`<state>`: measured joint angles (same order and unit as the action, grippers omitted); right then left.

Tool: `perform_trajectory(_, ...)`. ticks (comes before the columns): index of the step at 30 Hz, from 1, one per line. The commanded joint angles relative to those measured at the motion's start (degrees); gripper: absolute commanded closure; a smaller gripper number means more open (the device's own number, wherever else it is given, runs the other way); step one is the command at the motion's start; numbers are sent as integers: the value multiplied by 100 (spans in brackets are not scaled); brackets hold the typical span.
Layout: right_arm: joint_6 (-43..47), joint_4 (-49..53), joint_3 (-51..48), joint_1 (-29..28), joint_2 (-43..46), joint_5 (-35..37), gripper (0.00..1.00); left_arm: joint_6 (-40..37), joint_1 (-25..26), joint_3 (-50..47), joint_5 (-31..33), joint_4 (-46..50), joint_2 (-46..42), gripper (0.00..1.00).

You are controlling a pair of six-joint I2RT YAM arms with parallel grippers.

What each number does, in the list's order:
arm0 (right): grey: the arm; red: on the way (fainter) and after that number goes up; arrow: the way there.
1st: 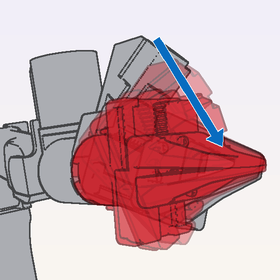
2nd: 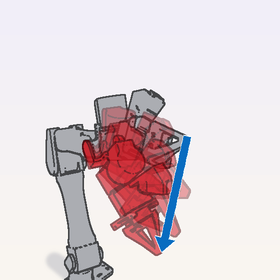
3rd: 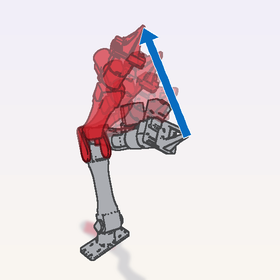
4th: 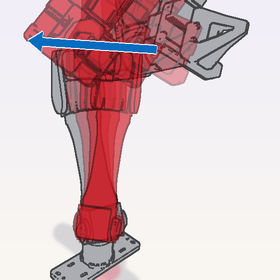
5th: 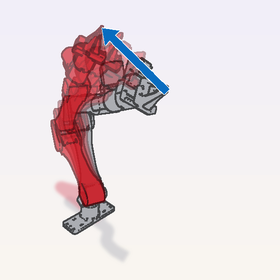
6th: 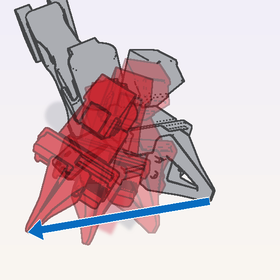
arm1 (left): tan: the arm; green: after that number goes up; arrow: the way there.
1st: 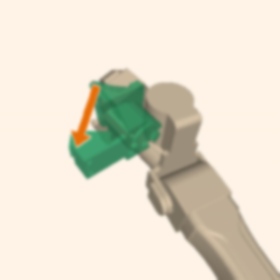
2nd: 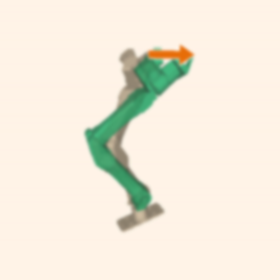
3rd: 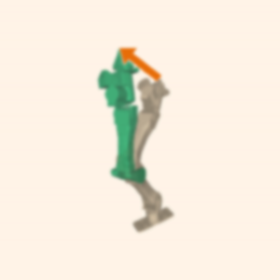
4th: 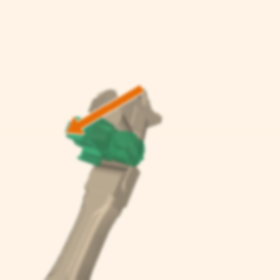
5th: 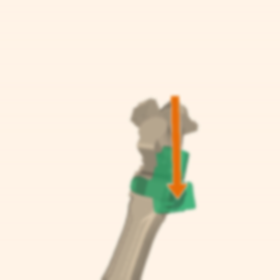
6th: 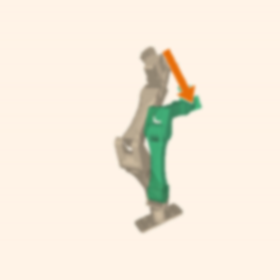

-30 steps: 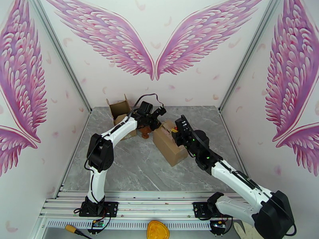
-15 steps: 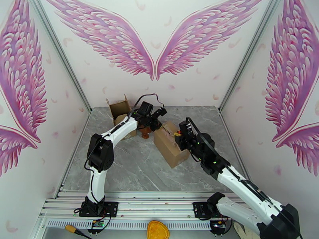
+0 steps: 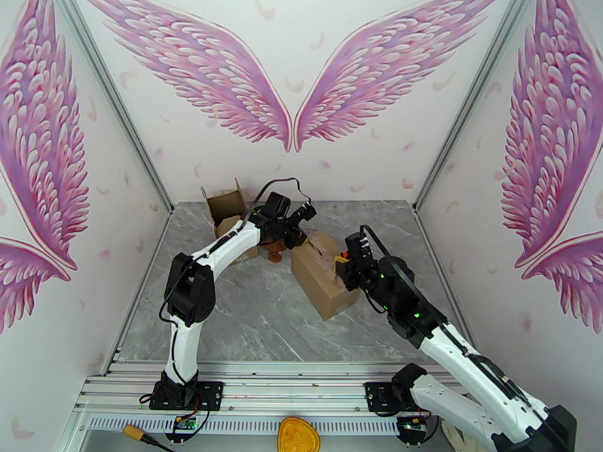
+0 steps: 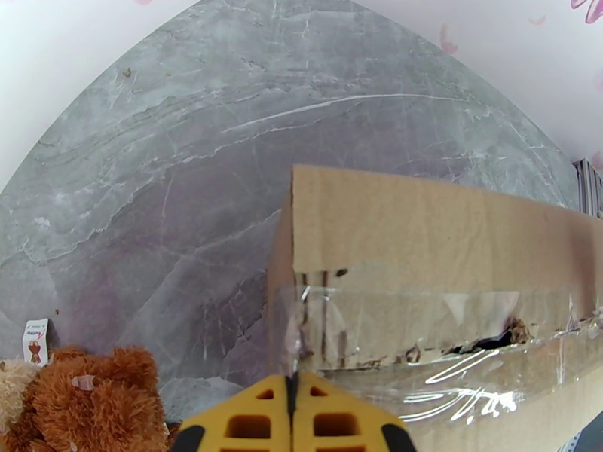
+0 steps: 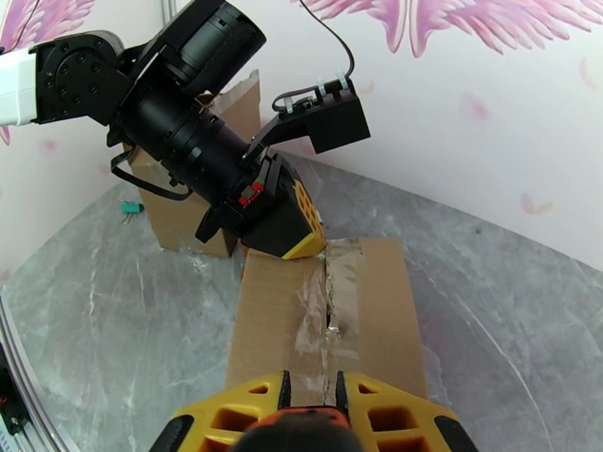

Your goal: Unpack the express box

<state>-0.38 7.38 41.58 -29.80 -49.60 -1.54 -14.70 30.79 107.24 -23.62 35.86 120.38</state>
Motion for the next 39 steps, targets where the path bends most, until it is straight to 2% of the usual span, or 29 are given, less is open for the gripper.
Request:
perform_trajectory(1,-242,1301,-17,-21,281,-66,100,36,-224,16,1038,309,107,100)
perform_trajectory(7,-304,1719,22,-21,507,-33,100,80,-236,9,1140,326,127,100)
perform_trajectory(15,-443,1527,9,-20,1047,85,100,80,-219,-60,1017,243,20,100)
perform_trajectory(23,-526,1429,-307,-26,949,51,100,37,-112,-120,940,216,-55,100)
perform_trajectory(31,-390,990,-619,-85,902,777,100,72,-47,-239,910,159,-116,100)
perform_trajectory(39,-489,734,-732,-243,393,707,100,185,-36,-204,969,109,-131,100)
